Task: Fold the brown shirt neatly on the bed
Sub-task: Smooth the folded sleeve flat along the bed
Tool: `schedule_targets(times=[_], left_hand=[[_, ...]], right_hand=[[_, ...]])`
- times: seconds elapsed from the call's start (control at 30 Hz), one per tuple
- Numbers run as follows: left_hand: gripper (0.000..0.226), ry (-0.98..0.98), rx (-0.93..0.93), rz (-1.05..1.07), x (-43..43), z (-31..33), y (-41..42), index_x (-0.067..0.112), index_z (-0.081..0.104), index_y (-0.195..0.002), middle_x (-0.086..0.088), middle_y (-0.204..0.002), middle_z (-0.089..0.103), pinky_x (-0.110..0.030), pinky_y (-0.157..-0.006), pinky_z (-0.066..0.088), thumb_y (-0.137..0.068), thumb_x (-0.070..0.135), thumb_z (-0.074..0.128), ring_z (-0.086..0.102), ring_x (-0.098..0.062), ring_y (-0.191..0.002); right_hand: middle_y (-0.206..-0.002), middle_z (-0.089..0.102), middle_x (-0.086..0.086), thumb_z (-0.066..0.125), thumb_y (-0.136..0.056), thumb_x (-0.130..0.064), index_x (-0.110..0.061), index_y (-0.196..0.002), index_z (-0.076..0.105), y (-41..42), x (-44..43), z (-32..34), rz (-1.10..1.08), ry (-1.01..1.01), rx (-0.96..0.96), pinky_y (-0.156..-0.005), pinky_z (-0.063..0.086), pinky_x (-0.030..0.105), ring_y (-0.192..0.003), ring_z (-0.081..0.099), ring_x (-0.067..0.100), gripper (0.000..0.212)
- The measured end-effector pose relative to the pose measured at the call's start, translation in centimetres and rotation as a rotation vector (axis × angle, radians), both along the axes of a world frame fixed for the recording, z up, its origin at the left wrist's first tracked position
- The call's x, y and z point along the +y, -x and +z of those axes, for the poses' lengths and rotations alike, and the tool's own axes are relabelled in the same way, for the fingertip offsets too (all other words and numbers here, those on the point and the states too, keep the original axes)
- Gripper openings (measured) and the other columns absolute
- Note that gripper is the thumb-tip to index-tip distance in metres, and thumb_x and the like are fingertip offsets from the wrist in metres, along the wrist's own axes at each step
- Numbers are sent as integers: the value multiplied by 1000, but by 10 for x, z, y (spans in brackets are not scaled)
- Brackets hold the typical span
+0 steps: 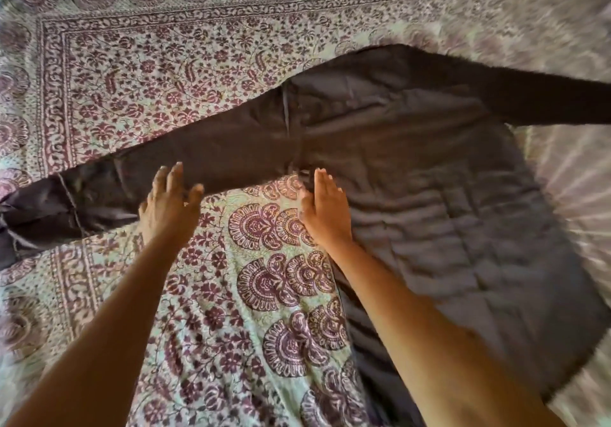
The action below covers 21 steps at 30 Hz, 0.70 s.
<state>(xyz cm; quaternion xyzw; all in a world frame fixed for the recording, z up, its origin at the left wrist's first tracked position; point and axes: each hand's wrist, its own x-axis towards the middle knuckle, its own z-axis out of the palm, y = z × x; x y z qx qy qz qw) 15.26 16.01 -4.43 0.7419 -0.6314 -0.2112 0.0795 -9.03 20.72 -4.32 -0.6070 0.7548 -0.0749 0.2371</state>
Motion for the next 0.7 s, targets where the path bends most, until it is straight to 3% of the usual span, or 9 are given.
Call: schedule_targets(times=[0.2, 0.3, 0.47, 0.7], left_hand=[[49, -29, 92, -156, 58, 38, 102, 14, 39, -138, -11, -146, 36, -52, -97, 39, -94, 36, 44, 45, -37, -124], [48, -54, 104, -233, 79, 57, 144, 16, 40, -136, -8, -144, 38, -51, -93, 42, -94, 39, 43, 48, -38, -119], [49, 7, 115, -195, 91, 92, 214, 14, 39, -138, -12, -140, 44, -49, -96, 39, -94, 33, 47, 46, -34, -122], [36, 53, 60, -52, 44, 121, 302, 18, 54, -124, -9, -128, 55, -43, -94, 39, -93, 34, 47, 48, -32, -116]], right_hand=[[-157, 4, 7, 9, -93, -47, -9, -148, 5, 109, 98, 29, -46, -128, 114, -115, -3, 32, -144, 3, 16, 67], [-157, 2, 6, 15, -98, -41, -8, -148, 2, 160, 115, 48, -75, -137, 142, -115, -5, 32, -144, 1, 15, 61], [-157, 7, 7, 4, -86, -47, -8, -148, 7, 225, 101, 78, -72, -47, 145, -116, 0, 34, -144, 5, 17, 73], [-155, 14, 9, 19, -92, -41, -7, -147, 14, 307, 43, 90, 106, 49, 47, -116, 2, 35, -144, 10, 19, 65]])
